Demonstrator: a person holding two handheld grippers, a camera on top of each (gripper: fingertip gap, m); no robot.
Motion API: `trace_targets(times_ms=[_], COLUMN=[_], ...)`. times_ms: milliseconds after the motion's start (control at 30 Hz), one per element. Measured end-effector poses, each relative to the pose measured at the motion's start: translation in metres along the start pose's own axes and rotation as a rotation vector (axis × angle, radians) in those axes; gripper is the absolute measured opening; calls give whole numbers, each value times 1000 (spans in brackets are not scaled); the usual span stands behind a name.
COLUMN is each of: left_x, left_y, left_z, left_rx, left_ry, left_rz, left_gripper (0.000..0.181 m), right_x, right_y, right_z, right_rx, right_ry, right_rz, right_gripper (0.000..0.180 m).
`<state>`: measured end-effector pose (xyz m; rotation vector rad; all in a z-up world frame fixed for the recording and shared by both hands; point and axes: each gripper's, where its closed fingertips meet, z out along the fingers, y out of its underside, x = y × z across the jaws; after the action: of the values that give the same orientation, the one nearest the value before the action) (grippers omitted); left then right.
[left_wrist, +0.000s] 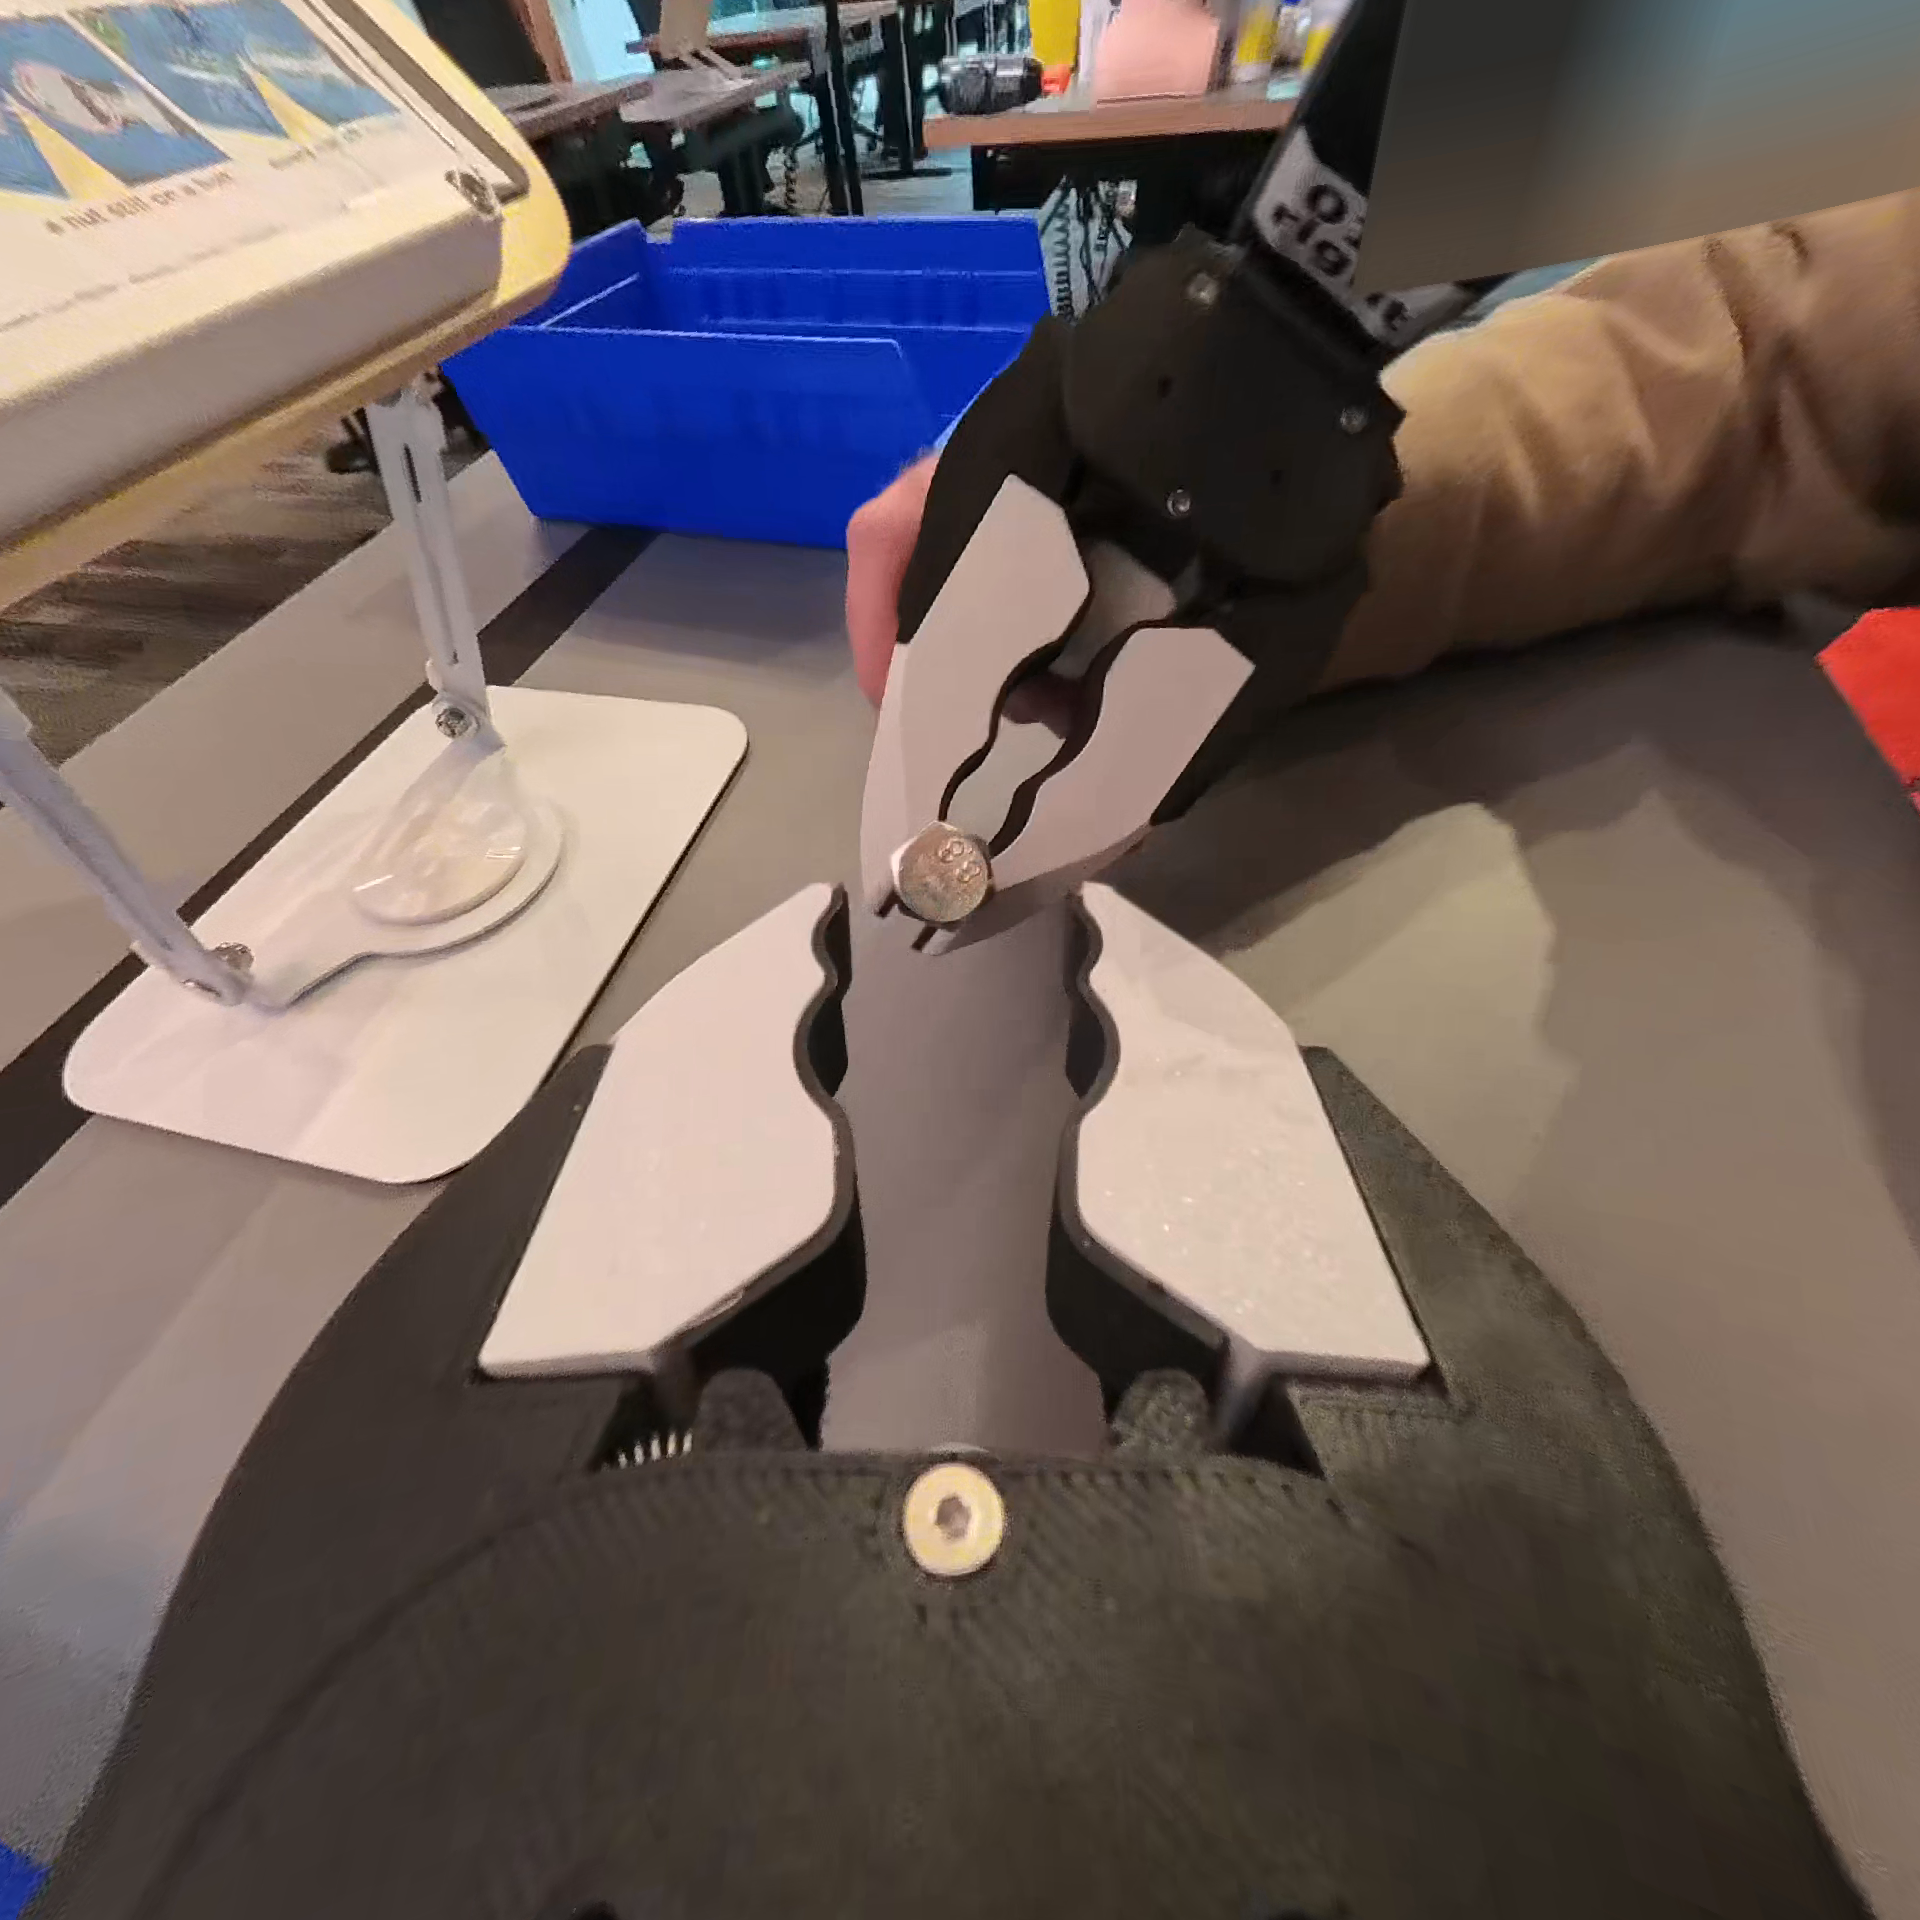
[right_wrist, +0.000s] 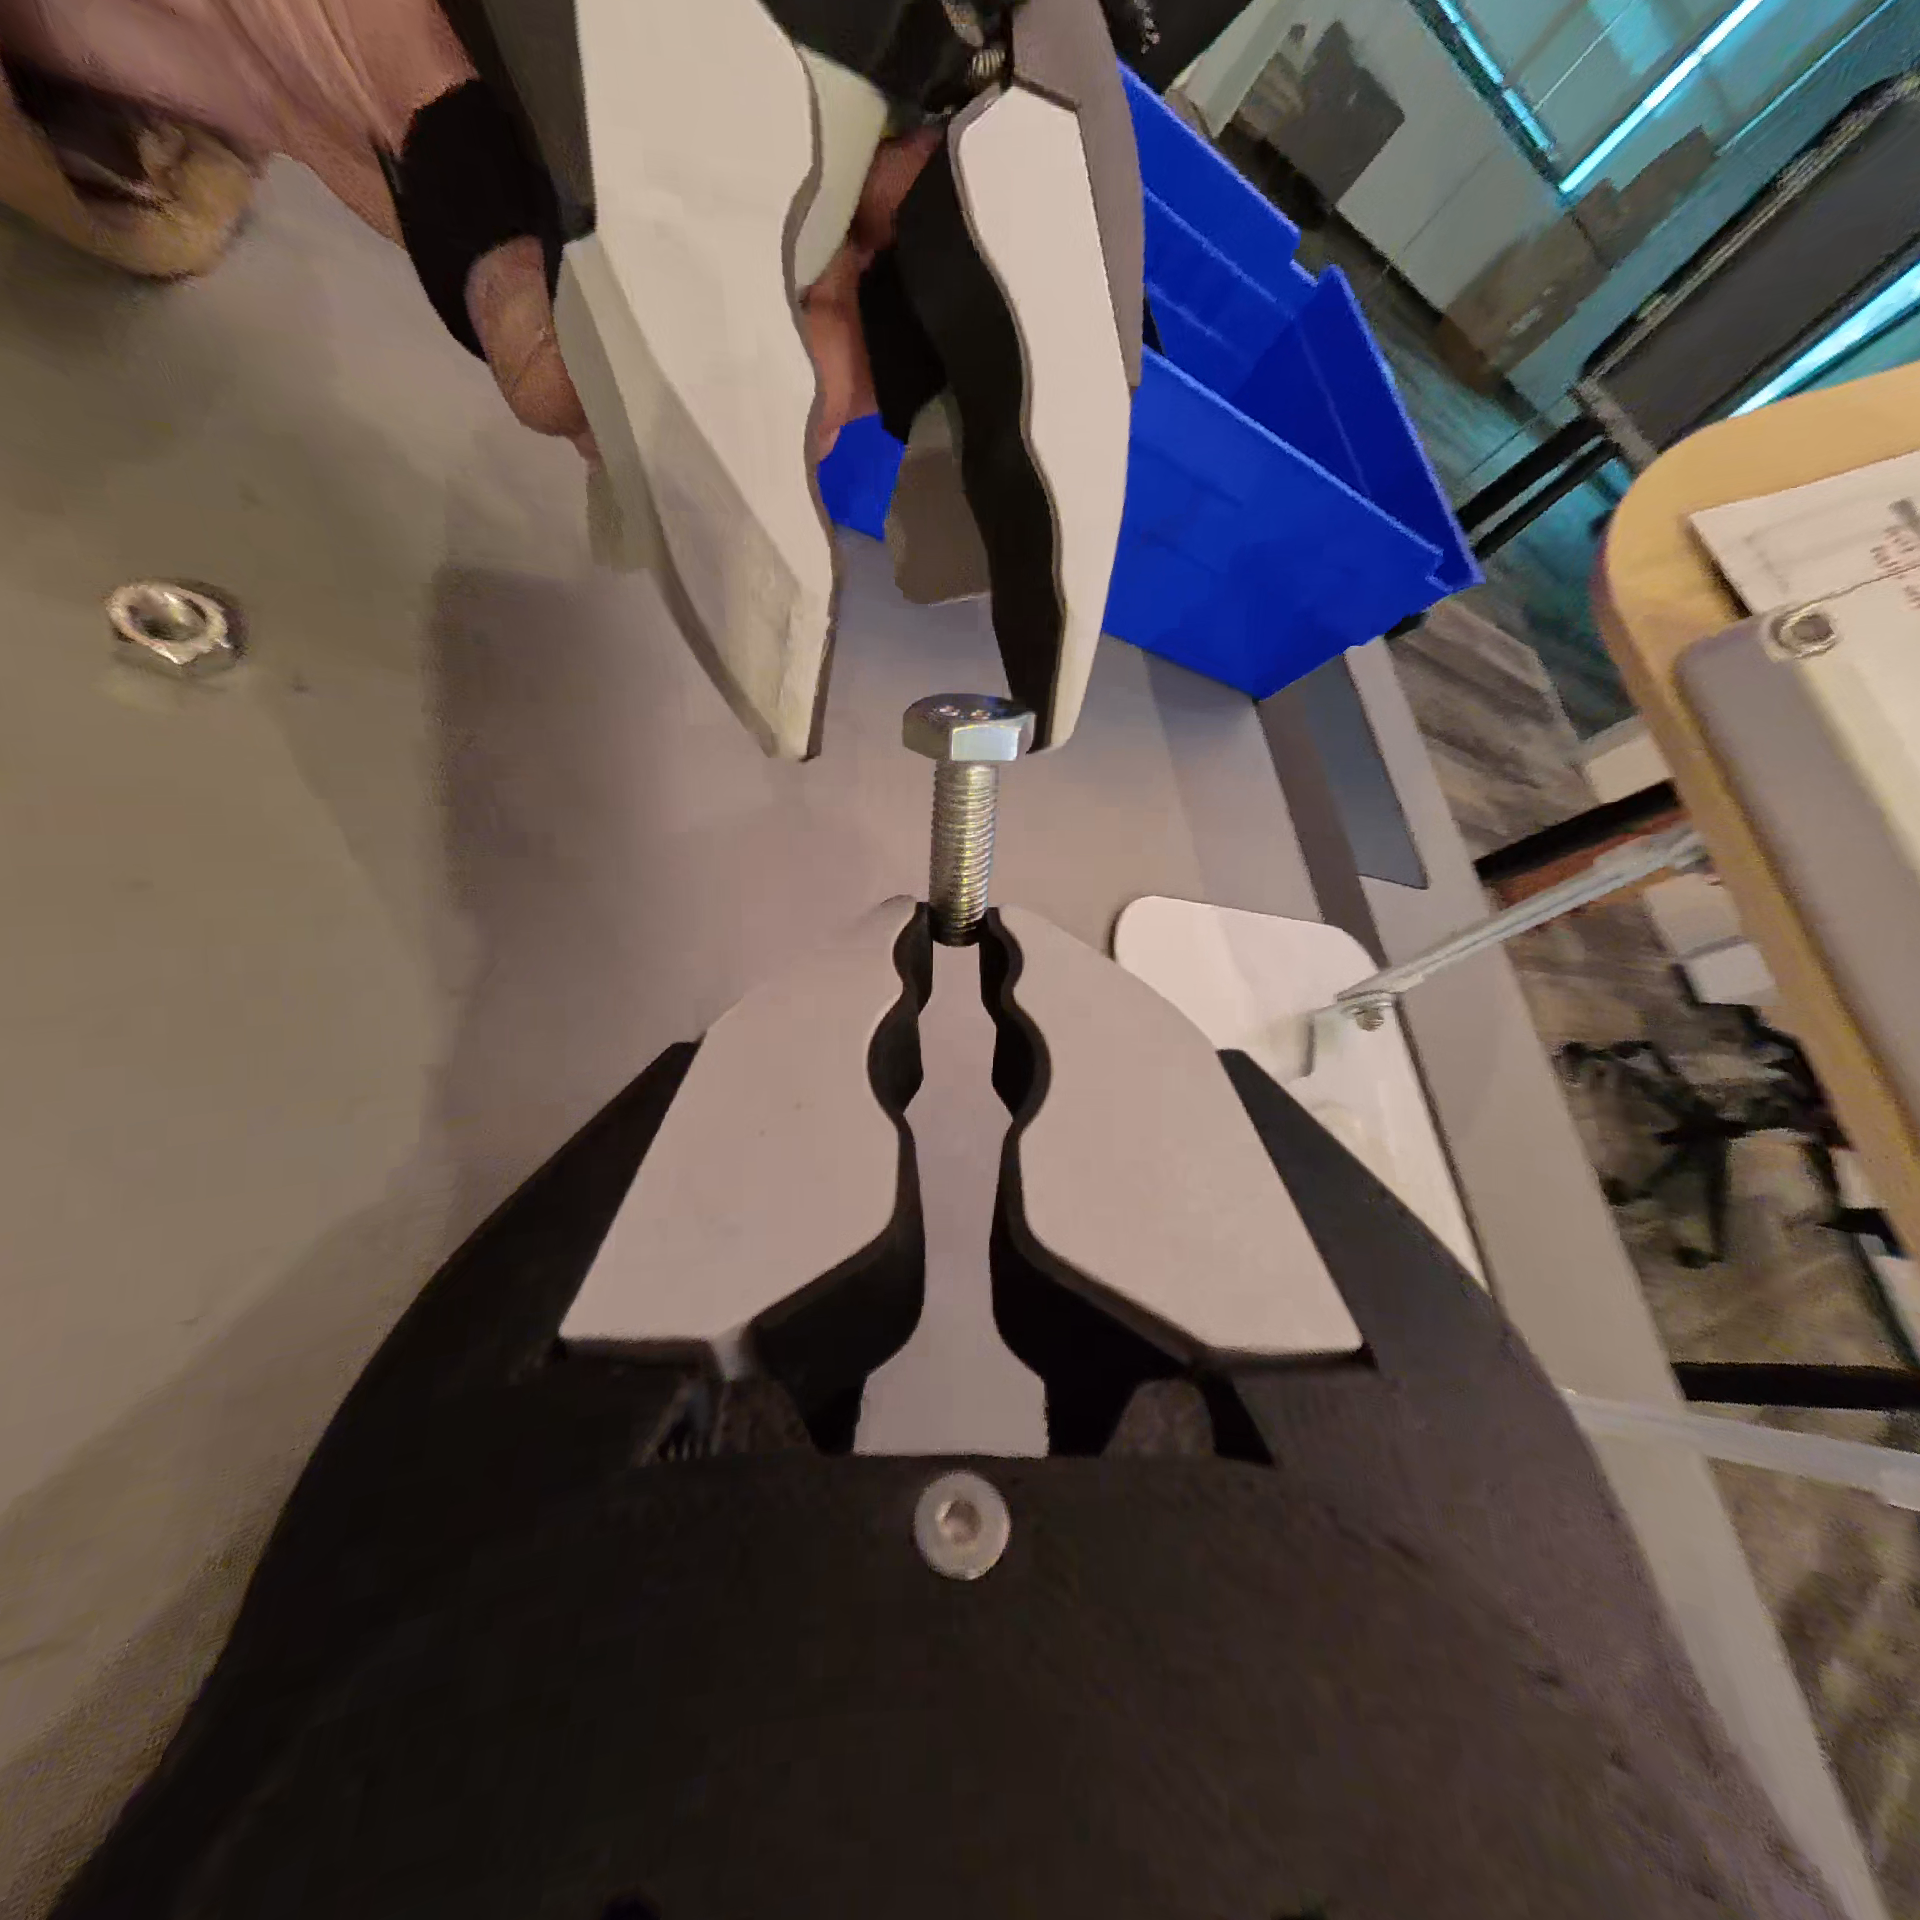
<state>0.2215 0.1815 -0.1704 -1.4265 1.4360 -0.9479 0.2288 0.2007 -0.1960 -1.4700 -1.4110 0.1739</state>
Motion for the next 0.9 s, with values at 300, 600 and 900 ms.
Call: trace_targets(times_ms=[300,600,900], left_x=[-3,-6,-8], left_y=[8,13,17], left_z=[6,10,11], left_rx=[-60,-93,-121], left_ry=[-34,-75,-102], left_rz=[-38,-15,4], left_gripper=[32,18,18], right_x=[4,5,6], right_y=[7,11,15], right_z=[5,5,6], right_rx=[-110,-142,-165], right_ry=[171,182,190], right_rz=[-238,-213,-222], right_gripper=[9,9,9])
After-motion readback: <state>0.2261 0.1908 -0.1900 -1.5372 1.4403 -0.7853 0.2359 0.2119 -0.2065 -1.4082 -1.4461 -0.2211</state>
